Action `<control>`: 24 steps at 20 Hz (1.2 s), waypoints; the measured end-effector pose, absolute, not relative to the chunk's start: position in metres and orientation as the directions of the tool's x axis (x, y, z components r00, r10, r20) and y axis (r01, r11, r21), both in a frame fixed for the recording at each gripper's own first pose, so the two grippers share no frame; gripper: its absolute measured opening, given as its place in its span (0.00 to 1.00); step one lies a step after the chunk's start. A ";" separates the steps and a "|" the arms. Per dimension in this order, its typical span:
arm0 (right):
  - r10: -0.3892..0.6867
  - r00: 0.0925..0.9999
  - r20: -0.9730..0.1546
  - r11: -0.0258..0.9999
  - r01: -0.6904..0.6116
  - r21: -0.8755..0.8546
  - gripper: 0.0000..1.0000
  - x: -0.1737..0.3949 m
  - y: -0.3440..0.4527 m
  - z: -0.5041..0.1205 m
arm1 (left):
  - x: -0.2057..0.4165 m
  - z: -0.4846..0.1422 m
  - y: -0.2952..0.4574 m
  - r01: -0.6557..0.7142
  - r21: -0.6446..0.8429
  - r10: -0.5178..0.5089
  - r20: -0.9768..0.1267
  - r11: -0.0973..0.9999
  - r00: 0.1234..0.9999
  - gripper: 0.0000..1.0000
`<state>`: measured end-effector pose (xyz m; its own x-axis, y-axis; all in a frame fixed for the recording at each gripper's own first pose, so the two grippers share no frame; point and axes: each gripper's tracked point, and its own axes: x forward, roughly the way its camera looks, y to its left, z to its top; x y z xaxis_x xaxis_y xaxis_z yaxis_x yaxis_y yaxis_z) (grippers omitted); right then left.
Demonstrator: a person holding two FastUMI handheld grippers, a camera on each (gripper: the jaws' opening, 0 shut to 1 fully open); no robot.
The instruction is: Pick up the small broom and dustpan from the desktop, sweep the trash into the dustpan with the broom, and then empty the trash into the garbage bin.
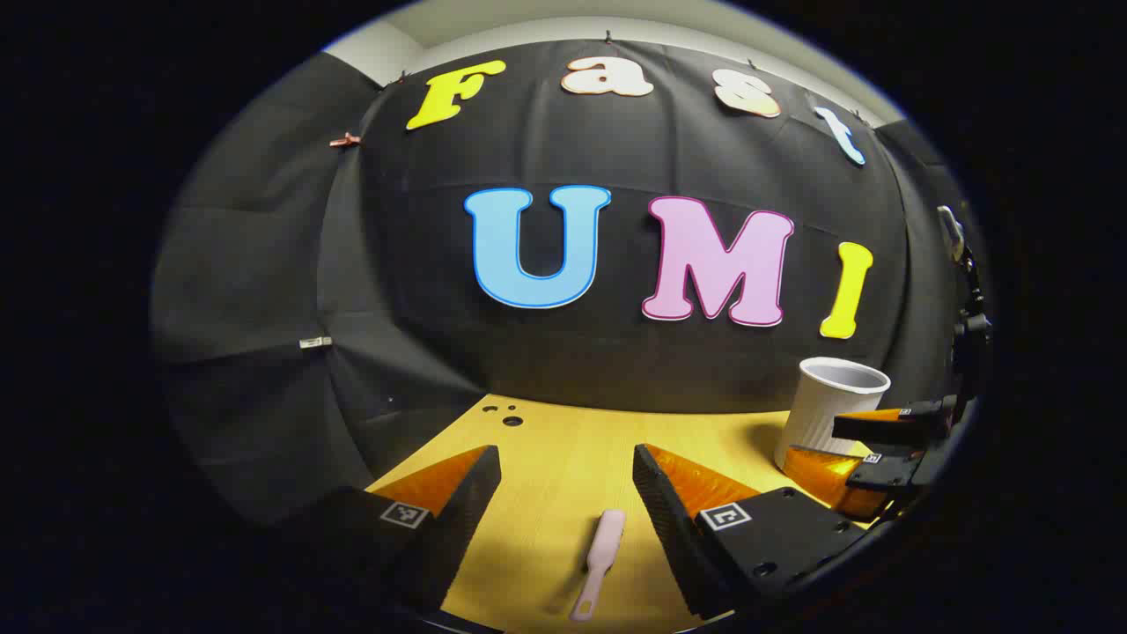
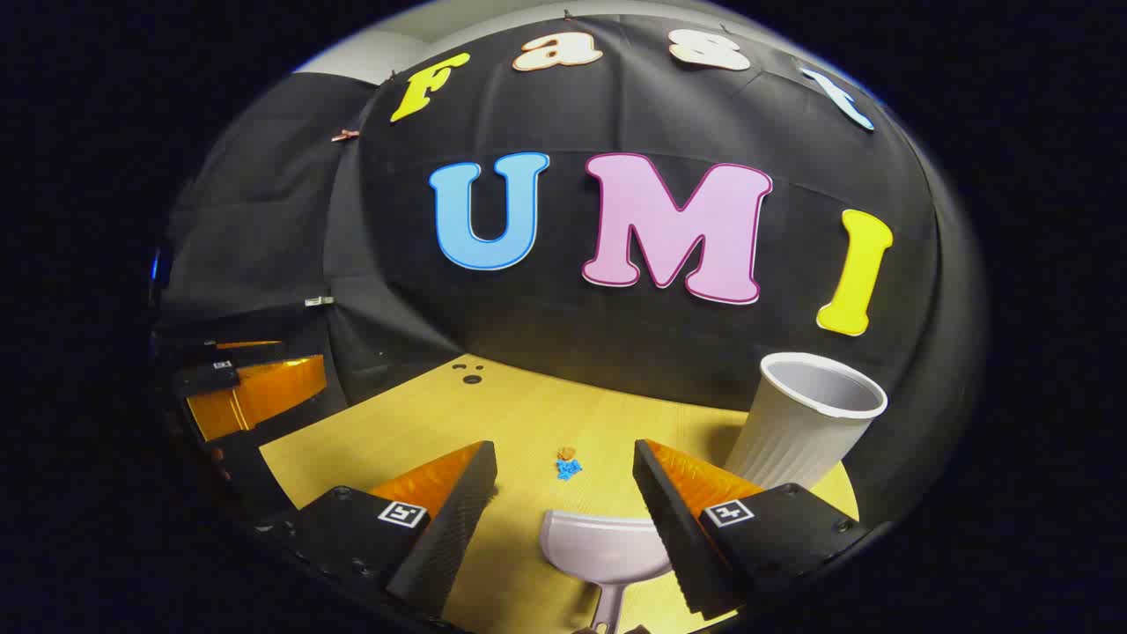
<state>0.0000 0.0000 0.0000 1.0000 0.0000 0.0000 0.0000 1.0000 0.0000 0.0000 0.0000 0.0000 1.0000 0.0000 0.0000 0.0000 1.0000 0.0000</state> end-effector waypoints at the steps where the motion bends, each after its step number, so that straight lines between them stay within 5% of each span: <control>1: -0.016 1.000 -0.007 1.000 0.016 0.026 0.98 0.000 -0.004 -0.001 | 0.001 -0.002 0.003 0.004 0.007 -0.004 -0.004 1.000 1.000 0.96; 13: -0.170 0.975 -0.141 0.975 0.188 0.119 0.98 -0.011 -0.029 -0.038 | 0.009 -0.052 0.003 0.121 -0.021 -0.123 -0.139 0.992 0.983 0.96; 24: -0.184 0.958 -0.219 0.970 0.214 0.119 0.98 -0.008 -0.028 -0.054 | 0.037 -0.071 -0.008 0.192 0.009 -0.186 -0.200 0.981 0.962 0.96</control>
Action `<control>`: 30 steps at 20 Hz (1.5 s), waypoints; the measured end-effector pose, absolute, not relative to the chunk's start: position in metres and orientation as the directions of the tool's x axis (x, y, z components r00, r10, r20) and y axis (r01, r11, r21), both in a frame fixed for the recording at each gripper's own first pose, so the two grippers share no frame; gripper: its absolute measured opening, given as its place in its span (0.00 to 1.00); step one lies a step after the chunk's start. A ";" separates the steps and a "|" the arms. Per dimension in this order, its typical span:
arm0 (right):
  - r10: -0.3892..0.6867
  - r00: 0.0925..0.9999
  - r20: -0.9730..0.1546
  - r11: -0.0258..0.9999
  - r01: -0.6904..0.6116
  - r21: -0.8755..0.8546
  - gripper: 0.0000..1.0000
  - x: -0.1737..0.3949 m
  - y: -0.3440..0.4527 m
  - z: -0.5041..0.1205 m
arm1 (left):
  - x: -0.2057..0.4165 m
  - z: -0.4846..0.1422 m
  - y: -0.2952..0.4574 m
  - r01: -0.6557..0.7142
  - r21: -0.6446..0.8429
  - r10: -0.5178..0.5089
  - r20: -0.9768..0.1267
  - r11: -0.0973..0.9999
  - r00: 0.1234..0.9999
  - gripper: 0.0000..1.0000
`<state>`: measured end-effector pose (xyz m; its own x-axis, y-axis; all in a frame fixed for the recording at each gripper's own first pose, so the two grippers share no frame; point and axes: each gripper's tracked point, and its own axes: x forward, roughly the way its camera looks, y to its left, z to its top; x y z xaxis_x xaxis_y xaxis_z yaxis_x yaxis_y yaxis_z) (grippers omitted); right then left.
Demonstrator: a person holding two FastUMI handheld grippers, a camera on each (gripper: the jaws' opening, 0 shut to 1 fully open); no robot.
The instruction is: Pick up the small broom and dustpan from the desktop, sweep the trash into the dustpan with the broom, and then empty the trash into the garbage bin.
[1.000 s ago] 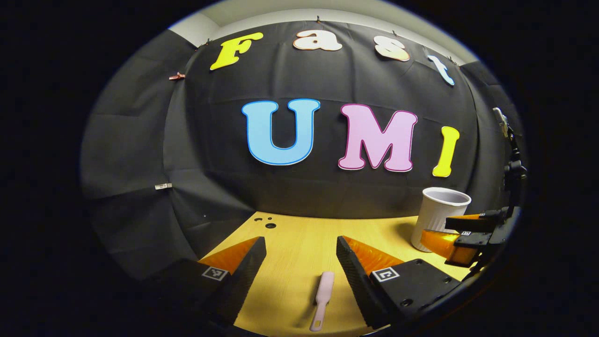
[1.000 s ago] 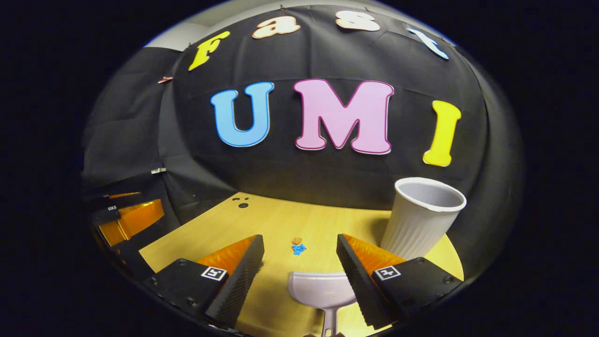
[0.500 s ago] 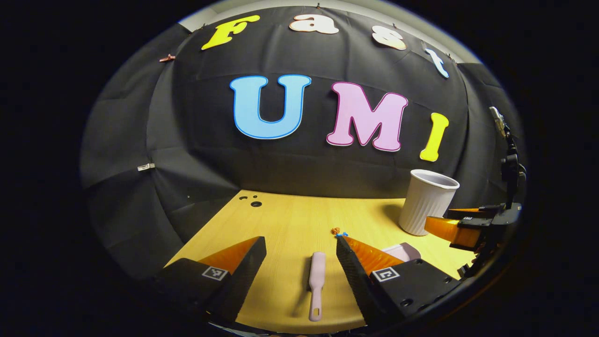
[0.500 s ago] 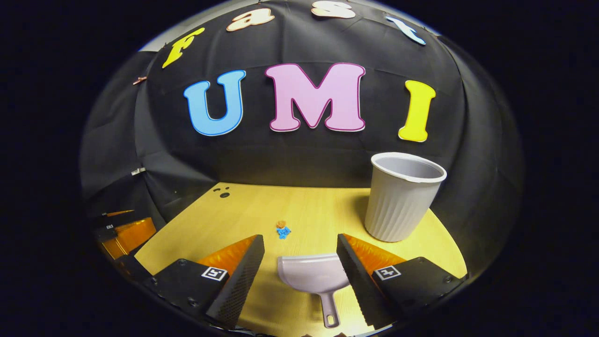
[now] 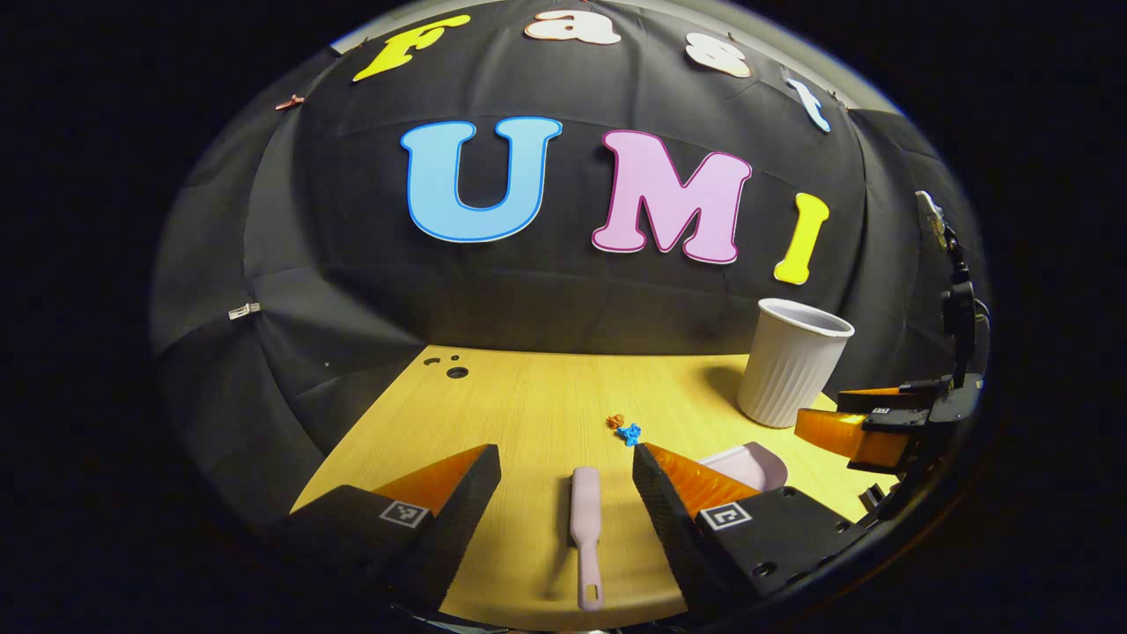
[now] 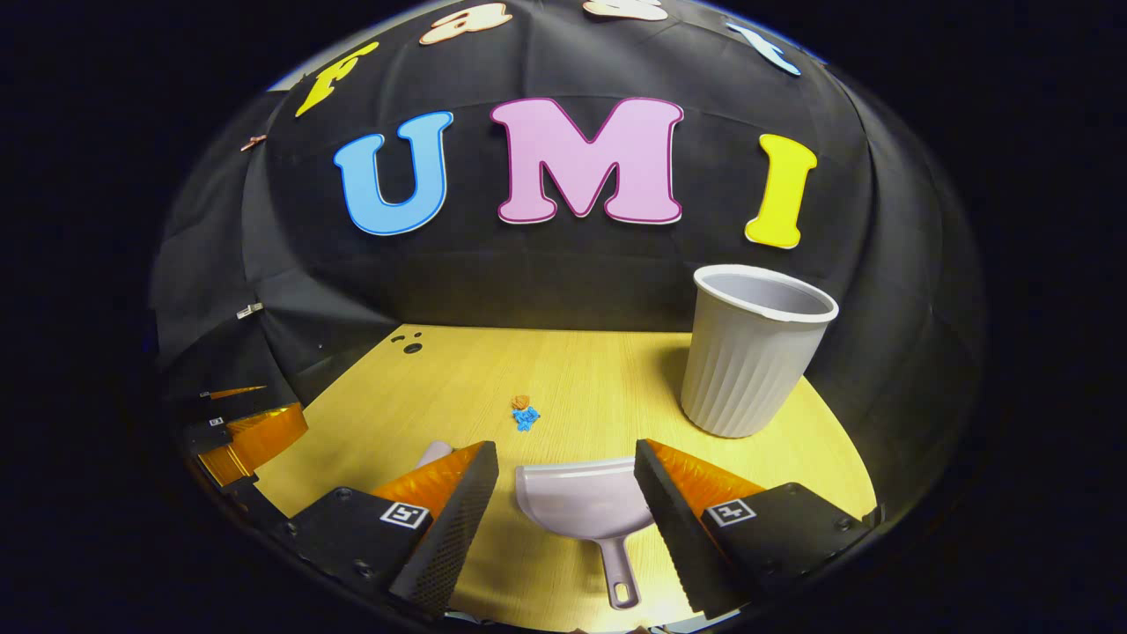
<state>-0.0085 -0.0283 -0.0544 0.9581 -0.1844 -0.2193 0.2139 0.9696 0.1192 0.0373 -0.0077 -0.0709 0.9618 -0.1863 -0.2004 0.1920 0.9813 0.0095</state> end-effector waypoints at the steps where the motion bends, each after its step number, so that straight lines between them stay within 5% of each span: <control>1: -0.190 0.956 -0.224 0.969 0.219 0.113 0.98 -0.008 -0.030 -0.055 | 0.040 -0.075 -0.006 0.188 0.017 -0.181 -0.207 0.982 0.962 0.96; 15: -0.143 0.845 -0.516 0.977 0.204 0.063 0.98 -0.009 -0.055 -0.153 | 0.059 -0.130 0.009 0.123 -0.011 -0.119 -0.334 0.992 0.935 0.96; 30: -0.073 0.606 -0.792 0.986 0.165 0.035 0.98 -0.006 -0.065 -0.280 | 0.048 -0.177 0.021 0.057 -0.032 -0.065 -0.484 0.998 0.872 0.96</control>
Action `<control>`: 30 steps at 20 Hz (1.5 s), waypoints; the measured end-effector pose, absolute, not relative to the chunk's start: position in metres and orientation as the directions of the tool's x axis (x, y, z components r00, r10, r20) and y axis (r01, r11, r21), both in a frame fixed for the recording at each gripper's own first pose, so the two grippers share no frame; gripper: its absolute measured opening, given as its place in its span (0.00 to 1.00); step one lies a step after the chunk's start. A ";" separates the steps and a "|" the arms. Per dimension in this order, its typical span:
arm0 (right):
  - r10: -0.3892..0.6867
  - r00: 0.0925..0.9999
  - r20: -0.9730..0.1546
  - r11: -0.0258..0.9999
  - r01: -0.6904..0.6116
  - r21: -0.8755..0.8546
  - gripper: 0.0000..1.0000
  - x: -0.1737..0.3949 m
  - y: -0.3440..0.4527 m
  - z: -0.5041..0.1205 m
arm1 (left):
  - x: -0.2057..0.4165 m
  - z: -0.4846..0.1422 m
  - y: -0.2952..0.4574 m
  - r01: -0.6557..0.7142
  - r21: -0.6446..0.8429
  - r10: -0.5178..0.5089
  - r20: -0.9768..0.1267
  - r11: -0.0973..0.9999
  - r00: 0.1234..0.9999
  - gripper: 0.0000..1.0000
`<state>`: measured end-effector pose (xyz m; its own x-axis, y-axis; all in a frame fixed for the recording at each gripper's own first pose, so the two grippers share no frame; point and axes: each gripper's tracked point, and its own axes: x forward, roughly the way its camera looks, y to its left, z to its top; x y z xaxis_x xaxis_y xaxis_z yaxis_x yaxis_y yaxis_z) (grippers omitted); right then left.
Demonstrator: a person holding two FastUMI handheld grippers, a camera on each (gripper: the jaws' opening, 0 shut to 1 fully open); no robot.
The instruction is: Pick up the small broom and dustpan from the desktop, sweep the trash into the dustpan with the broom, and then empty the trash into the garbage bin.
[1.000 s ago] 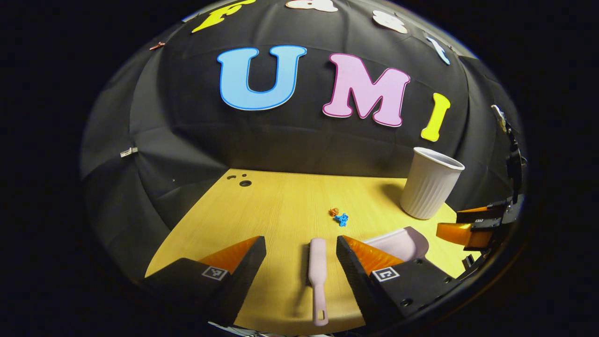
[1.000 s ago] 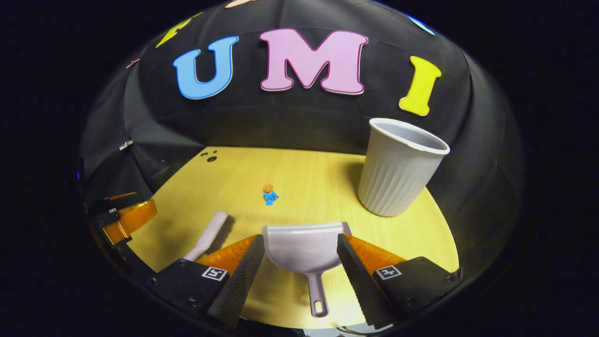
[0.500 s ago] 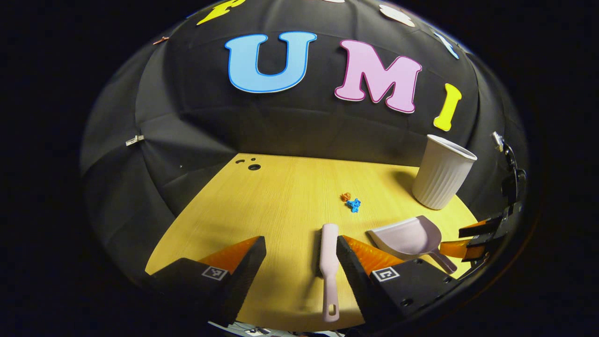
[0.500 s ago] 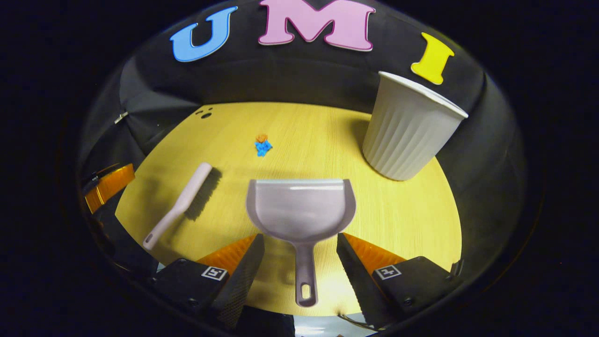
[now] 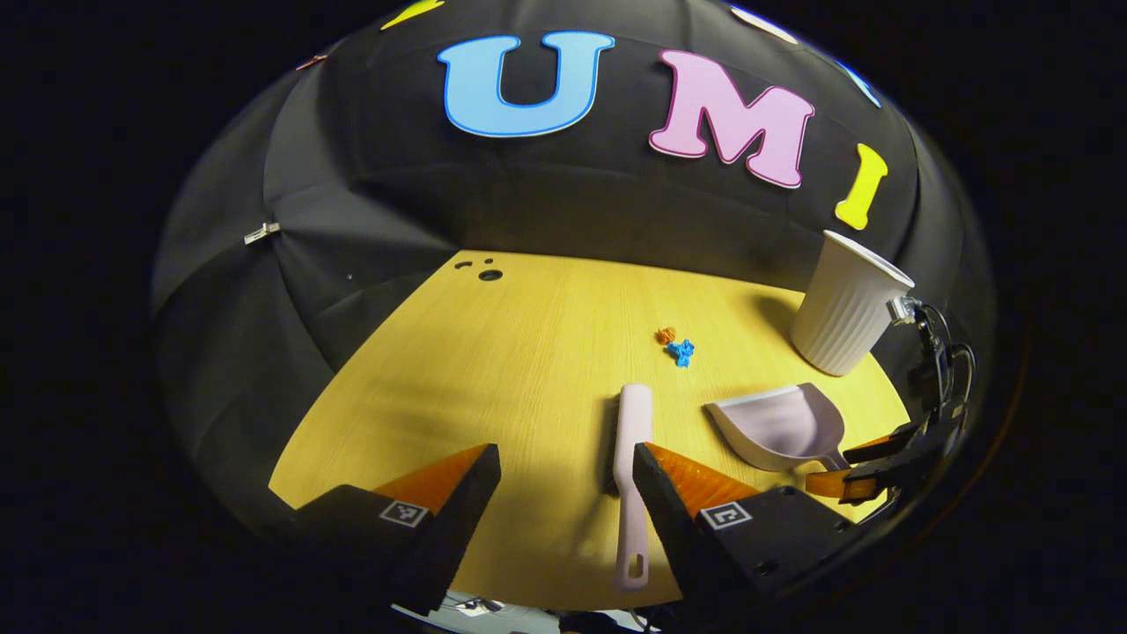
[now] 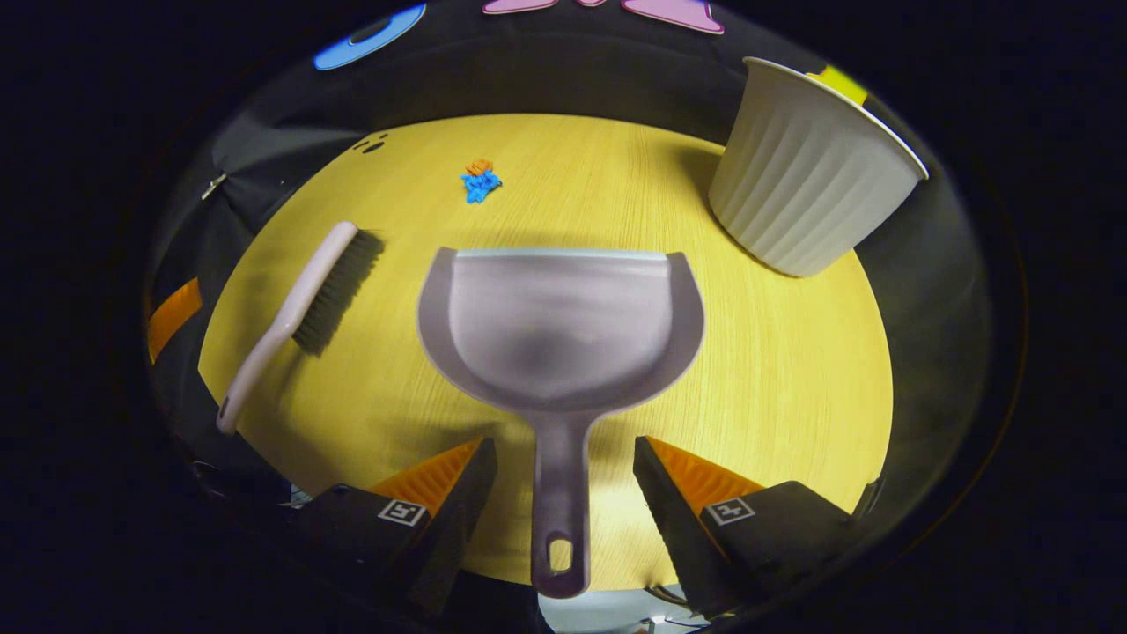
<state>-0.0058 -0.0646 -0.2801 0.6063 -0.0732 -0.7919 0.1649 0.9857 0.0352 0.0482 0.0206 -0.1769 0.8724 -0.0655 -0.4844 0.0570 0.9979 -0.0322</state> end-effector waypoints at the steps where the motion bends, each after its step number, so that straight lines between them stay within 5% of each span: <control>1: -0.071 0.593 -0.802 0.984 0.171 0.039 0.98 -0.004 -0.065 -0.286 | 0.047 -0.180 0.022 0.057 -0.032 -0.065 -0.497 0.998 0.866 0.96; 10: -0.030 0.534 -0.845 0.988 0.145 0.057 0.93 0.009 -0.062 -0.305 | 0.054 -0.238 -0.029 0.205 -0.089 -0.211 -0.662 0.975 0.719 0.96; 14: -0.015 0.548 -0.836 0.987 0.141 0.075 0.79 0.018 -0.059 -0.303 | 0.063 -0.265 -0.040 0.235 -0.090 -0.224 -0.732 0.968 0.643 0.96; 20: -0.004 0.540 -0.842 0.984 0.154 0.094 0.39 0.018 -0.065 -0.304 | 0.081 -0.290 -0.036 0.188 -0.120 -0.207 -0.797 0.975 0.567 0.94; 23: 0.001 0.529 -0.849 0.986 0.141 0.089 0.43 0.017 -0.064 -0.304 | 0.088 -0.299 -0.034 0.179 -0.093 -0.178 -0.819 0.979 0.546 0.94; 24: 0.002 0.525 -0.851 0.987 0.133 0.084 0.38 0.019 -0.064 -0.305 | 0.090 -0.301 -0.032 0.179 -0.069 -0.158 -0.822 0.981 0.547 0.93; 30: 0.017 0.508 -0.861 0.993 0.089 0.072 0.38 0.017 -0.064 -0.304 | 0.096 -0.309 -0.043 0.264 0.076 -0.094 -0.812 0.961 0.575 0.79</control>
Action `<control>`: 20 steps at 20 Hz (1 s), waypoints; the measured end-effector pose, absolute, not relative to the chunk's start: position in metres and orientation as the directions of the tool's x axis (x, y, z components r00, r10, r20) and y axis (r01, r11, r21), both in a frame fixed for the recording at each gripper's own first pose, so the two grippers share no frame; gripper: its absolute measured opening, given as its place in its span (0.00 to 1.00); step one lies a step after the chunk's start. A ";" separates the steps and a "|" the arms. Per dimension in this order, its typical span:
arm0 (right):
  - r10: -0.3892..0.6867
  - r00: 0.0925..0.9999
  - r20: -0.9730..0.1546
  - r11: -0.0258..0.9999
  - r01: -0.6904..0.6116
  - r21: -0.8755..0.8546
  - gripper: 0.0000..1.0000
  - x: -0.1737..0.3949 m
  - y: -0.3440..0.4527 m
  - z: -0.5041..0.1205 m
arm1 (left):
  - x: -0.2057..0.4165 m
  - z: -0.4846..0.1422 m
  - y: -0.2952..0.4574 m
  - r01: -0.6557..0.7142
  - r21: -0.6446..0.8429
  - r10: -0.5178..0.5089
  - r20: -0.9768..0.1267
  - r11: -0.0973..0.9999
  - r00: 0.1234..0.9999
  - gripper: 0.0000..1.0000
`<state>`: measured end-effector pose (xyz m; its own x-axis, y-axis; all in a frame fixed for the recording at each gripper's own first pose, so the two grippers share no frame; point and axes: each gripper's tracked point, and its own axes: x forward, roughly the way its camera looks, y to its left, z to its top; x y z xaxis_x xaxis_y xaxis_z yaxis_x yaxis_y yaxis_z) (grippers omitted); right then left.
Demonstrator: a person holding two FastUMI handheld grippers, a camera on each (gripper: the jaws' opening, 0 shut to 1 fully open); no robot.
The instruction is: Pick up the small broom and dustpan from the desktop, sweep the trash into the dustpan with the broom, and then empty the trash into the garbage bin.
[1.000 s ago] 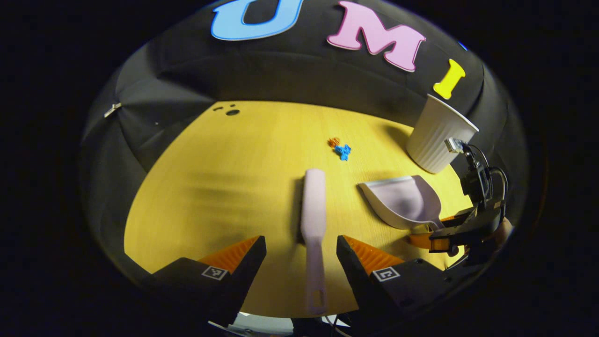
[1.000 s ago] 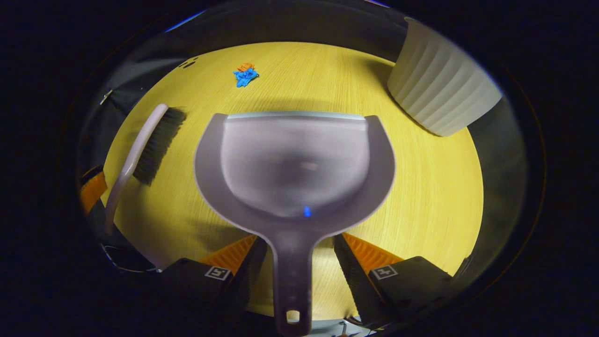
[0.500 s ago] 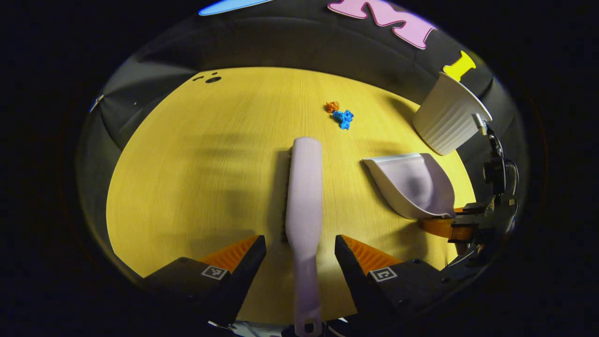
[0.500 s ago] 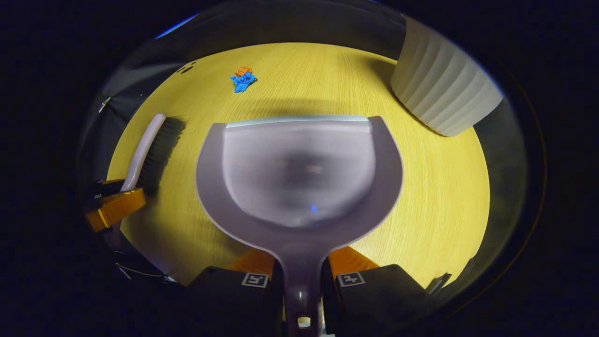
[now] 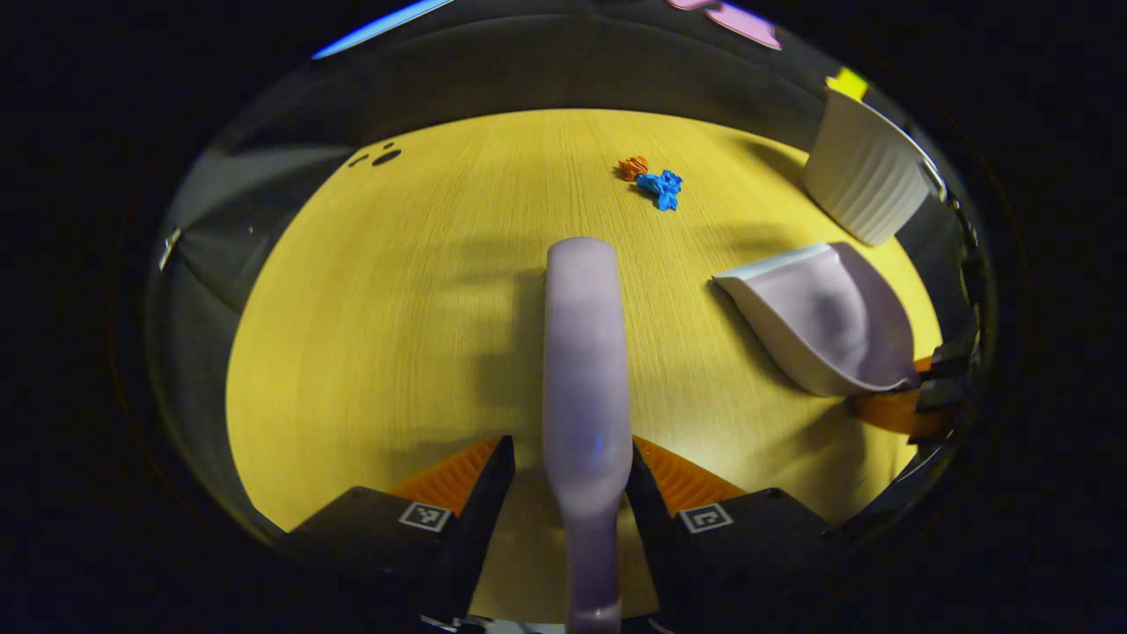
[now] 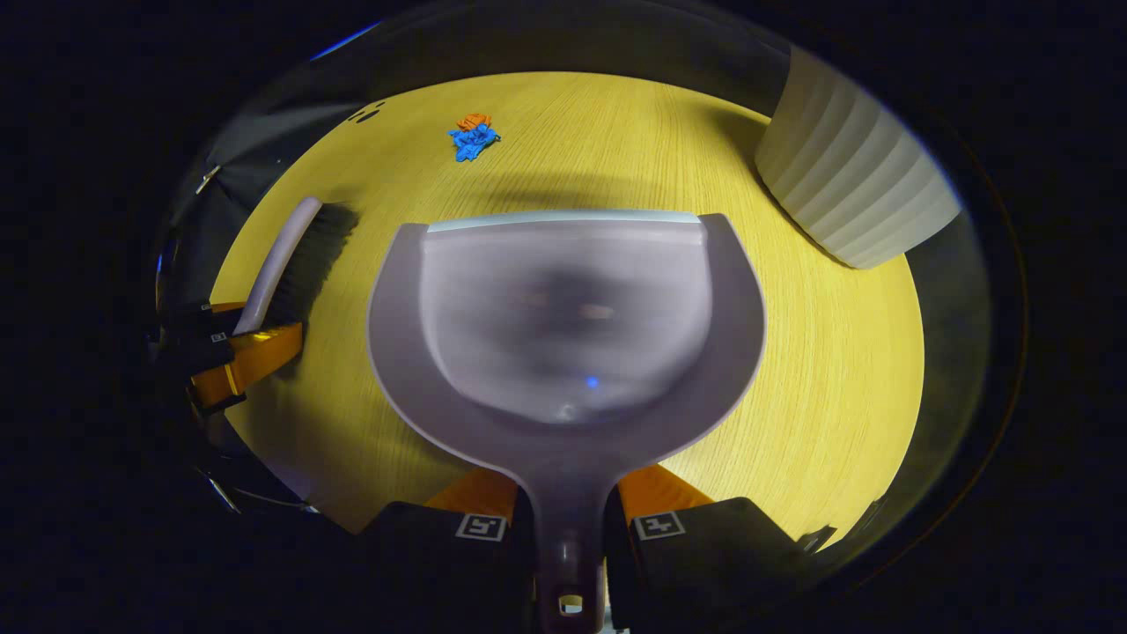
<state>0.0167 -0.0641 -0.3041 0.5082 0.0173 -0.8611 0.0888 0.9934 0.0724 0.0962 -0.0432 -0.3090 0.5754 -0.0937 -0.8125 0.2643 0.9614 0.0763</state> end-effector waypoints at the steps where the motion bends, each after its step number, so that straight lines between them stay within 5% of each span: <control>1: 0.018 0.509 -0.861 0.994 0.086 0.071 0.38 0.016 -0.064 -0.304 | 0.095 -0.308 -0.046 0.269 0.095 -0.086 -0.804 0.958 0.588 0.66; 4: 0.018 0.514 -0.857 0.995 0.077 0.067 0.37 0.017 -0.065 -0.303 | 0.095 -0.308 -0.049 0.247 0.086 -0.080 -0.800 0.965 0.594 0.41; 9: 0.029 0.521 -0.853 0.997 0.051 0.065 0.36 0.015 -0.065 -0.303 | 0.102 -0.306 -0.046 0.227 0.052 -0.095 -0.801 0.972 0.591 0.30; 20: 0.065 0.534 -0.843 0.998 -0.033 0.056 0.31 0.016 -0.073 -0.300 | 0.192 -0.264 -0.031 0.338 0.139 -0.112 -0.773 0.931 0.624 0.29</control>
<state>0.0163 -0.0731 -0.2999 0.5338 0.0652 -0.8431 -0.0334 0.9979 0.0560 0.1923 -0.0313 -0.2642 0.6244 -0.1119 -0.7731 0.3385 0.9307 0.1387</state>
